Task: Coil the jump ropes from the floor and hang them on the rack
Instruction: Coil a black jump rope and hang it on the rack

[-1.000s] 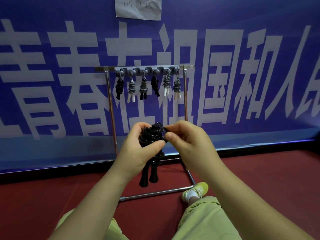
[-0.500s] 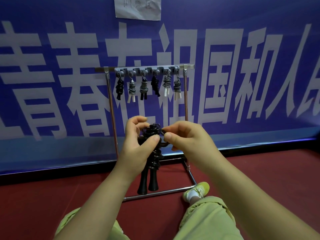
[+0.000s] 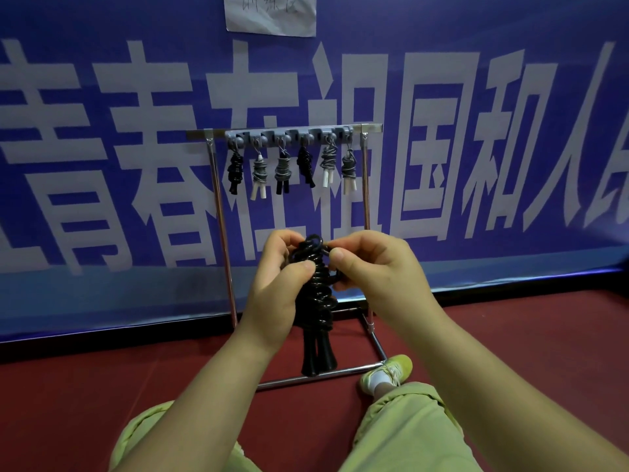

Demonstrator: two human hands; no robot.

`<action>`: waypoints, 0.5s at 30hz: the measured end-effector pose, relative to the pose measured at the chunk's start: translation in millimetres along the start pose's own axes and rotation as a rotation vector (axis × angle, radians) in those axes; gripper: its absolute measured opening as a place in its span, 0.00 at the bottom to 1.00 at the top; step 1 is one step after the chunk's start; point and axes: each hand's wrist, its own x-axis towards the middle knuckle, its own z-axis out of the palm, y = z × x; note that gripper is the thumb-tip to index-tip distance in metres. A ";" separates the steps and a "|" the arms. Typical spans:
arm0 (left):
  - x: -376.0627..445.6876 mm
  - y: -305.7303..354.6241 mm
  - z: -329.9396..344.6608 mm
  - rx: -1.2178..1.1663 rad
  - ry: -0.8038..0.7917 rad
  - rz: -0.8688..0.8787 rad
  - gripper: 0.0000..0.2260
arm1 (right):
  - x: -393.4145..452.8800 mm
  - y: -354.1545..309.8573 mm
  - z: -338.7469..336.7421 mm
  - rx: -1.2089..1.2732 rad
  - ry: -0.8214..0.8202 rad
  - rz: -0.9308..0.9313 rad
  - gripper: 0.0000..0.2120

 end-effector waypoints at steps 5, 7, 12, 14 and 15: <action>-3.6 -2.9 5.7 0.024 0.104 -0.025 0.06 | 0.8 1.3 2.2 0.014 0.037 0.036 0.06; -3.3 -3.7 6.2 0.047 0.133 -0.025 0.10 | 2.1 1.6 3.4 0.009 0.046 0.064 0.06; -4.5 2.2 11.7 0.081 0.100 -0.031 0.17 | 5.1 -0.5 4.0 -0.082 0.065 0.044 0.07; -5.2 4.3 13.1 0.076 0.085 -0.039 0.14 | 4.7 -2.9 3.1 -0.082 0.052 0.031 0.08; -5.3 4.9 13.0 0.065 0.079 -0.045 0.12 | 4.0 -4.2 2.8 -0.077 0.044 0.023 0.08</action>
